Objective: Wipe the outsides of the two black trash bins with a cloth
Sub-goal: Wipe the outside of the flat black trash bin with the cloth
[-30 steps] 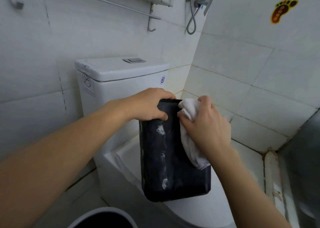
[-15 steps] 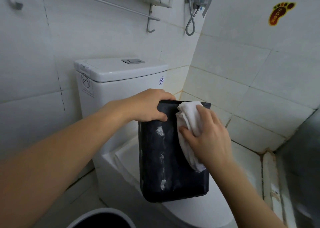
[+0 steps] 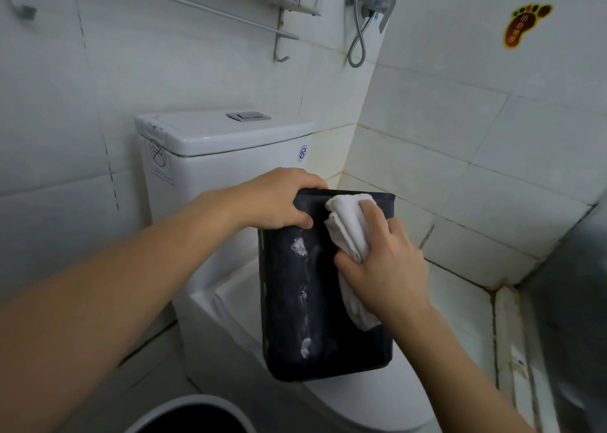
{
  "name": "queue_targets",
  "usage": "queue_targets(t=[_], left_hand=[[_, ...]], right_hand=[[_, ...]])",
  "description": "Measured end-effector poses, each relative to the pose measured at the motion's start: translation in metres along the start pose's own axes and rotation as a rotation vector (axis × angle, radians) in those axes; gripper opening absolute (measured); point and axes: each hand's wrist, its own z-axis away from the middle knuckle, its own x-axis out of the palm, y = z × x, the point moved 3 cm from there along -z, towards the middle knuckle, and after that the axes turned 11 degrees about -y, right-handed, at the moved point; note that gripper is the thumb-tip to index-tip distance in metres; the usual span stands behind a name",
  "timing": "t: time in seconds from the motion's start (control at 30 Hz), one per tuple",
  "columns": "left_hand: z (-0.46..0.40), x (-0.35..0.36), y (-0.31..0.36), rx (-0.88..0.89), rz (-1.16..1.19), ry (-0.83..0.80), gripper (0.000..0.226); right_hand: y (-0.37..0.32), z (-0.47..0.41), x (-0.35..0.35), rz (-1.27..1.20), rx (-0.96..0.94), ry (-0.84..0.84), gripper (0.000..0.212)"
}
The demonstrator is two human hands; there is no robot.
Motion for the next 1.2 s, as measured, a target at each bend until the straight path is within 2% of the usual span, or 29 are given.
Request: queue_targets(t=[0.13, 0.33, 0.57, 0.67, 0.93, 1.2], left_hand=[[0.001, -0.002, -0.002, 0.010, 0.041, 0.001, 0.043], [0.000, -0.002, -0.003, -0.003, 0.014, 0.008, 0.059], [-0.001, -0.002, -0.005, -0.006, 0.031, -0.003, 0.043], [-0.002, -0.002, -0.006, 0.005, 0.041, -0.003, 0.040], [-0.002, -0.001, -0.010, -0.044, 0.016, -0.003, 0.047], [-0.001, -0.001, -0.014, -0.067, -0.006, 0.016, 0.050]], right_hand=[[-0.010, 0.009, 0.011, 0.055, -0.090, -0.087, 0.068], [0.002, -0.012, 0.001, -0.051, -0.024, 0.008, 0.062], [0.000, 0.003, 0.009, 0.079, -0.138, -0.105, 0.067], [-0.001, -0.001, 0.007, 0.056, -0.130, -0.093, 0.066], [-0.002, -0.017, 0.011, -0.090, -0.106, -0.084, 0.064], [0.005, -0.001, 0.012, 0.054, -0.162, -0.138, 0.067]])
